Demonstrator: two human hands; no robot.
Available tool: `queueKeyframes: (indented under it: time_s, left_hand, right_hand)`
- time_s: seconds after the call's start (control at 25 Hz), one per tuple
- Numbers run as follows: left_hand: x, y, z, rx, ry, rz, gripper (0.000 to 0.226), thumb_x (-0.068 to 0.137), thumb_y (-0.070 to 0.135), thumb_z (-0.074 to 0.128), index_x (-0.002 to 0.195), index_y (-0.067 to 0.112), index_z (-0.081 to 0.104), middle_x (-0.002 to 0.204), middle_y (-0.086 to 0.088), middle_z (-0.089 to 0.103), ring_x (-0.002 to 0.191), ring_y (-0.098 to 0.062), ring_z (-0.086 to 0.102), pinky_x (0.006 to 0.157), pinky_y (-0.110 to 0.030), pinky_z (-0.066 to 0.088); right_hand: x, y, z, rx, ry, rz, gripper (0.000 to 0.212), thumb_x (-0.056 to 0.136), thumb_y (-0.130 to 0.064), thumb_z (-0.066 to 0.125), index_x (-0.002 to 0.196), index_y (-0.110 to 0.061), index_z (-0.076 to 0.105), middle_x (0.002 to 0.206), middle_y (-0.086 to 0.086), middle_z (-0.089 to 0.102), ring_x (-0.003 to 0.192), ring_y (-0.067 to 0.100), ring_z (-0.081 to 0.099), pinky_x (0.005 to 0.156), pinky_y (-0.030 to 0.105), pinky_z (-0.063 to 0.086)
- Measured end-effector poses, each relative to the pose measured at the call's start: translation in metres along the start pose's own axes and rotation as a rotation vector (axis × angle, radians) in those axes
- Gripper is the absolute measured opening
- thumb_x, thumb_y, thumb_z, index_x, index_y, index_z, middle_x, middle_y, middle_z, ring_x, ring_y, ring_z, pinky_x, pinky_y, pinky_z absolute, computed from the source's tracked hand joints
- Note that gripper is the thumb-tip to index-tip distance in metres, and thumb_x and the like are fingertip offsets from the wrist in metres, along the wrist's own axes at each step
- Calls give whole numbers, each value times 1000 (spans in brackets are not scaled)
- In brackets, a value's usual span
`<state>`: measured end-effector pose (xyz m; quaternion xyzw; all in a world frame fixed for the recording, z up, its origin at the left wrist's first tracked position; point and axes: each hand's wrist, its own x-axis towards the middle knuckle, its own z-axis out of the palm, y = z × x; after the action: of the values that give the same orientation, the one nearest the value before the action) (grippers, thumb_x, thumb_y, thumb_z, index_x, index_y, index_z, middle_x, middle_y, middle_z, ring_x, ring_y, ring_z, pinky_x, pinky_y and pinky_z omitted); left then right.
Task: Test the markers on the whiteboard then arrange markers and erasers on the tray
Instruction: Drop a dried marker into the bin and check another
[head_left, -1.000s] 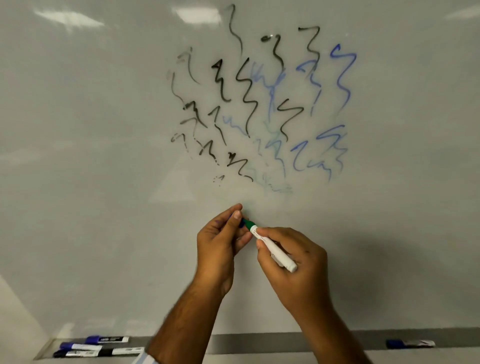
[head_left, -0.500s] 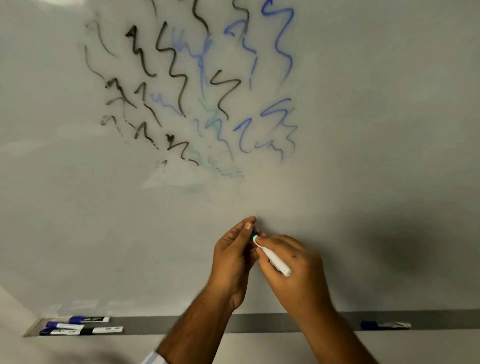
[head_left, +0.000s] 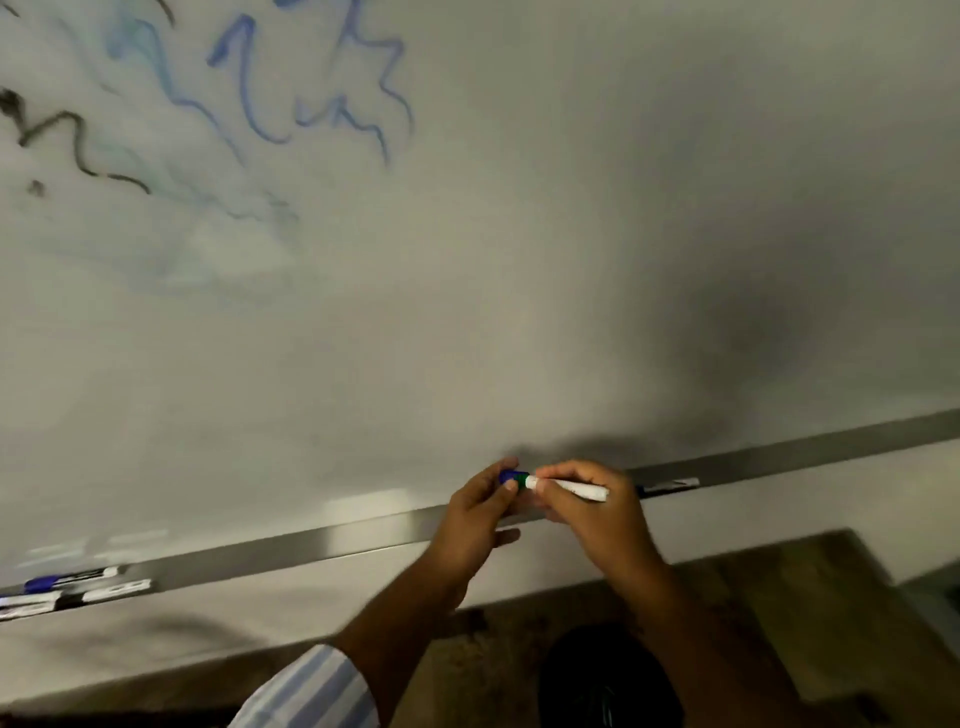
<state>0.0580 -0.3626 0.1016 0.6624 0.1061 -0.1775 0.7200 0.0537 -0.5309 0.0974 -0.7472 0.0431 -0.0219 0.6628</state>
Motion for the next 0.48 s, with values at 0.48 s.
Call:
queueKeyframes:
  time_s: [0.48]
  left_hand:
    - [45,-125,41,504,-154,-291,34,102,31,66,135,23,66,126,4,69,115,-14,66,101,-37,57]
  right_hand:
    - [-70,197,-89,-105,260,699,19,93,-12,80,88,6,74,75,23,76,62,24,68,57,32,58]
